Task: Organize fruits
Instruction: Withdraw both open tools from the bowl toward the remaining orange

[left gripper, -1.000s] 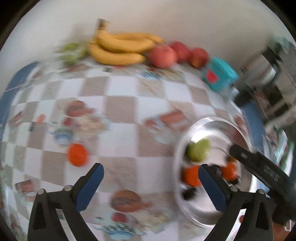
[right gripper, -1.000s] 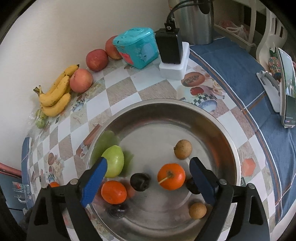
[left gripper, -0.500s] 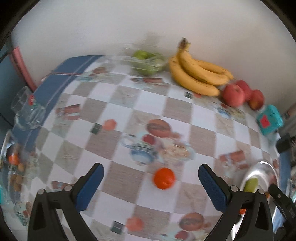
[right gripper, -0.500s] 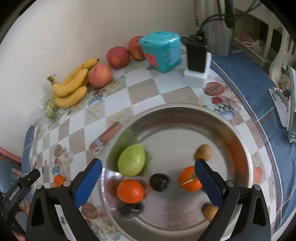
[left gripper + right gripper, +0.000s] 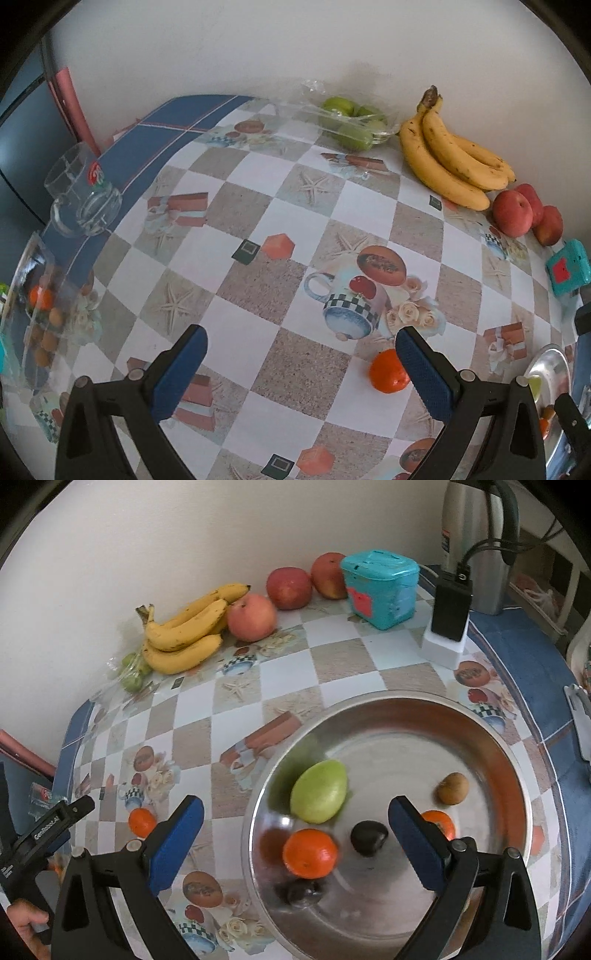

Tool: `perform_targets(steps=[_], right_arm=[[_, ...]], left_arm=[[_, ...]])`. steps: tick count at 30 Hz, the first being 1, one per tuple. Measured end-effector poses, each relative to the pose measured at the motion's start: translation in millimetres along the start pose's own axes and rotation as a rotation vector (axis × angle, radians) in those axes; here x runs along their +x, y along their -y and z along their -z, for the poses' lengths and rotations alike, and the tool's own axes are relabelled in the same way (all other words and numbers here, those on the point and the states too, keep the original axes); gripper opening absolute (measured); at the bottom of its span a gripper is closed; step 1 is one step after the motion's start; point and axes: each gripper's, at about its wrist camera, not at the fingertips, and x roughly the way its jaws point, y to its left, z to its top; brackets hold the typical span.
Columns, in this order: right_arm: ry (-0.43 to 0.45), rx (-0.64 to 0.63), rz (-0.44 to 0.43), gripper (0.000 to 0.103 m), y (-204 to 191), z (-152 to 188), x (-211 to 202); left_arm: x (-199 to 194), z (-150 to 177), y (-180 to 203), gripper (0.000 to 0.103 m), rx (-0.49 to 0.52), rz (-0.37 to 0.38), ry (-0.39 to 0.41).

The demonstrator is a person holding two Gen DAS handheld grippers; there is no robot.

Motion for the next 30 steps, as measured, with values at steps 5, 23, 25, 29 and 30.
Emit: perform_targets(steps=[5, 23, 25, 29, 30], right_arm=[[0.001, -0.021, -0.018, 0.100, -8, 0, 0], [-0.039, -0.114, -0.153, 0.100, -62, 10, 9], [-0.048, -0.123, -0.165, 0.100, -69, 13, 11], [-0.063, -0.159, -0.176, 0.100, -86, 20, 14], [-0.067, -0.167, -0.179, 0.100, -90, 22, 15]], left_arm=[[2, -1, -3, 0.103, 0.001, 0.026, -0.011], [-12, 14, -80, 0.103, -0.019, 0.099, 0.044], [-12, 20, -88, 0.103, -0.014, 0.106, 0.039], [-11, 32, -102, 0.103, -0.007, 0.126, 0.027], [-11, 34, -105, 0.103, -0.006, 0.123, 0.028]])
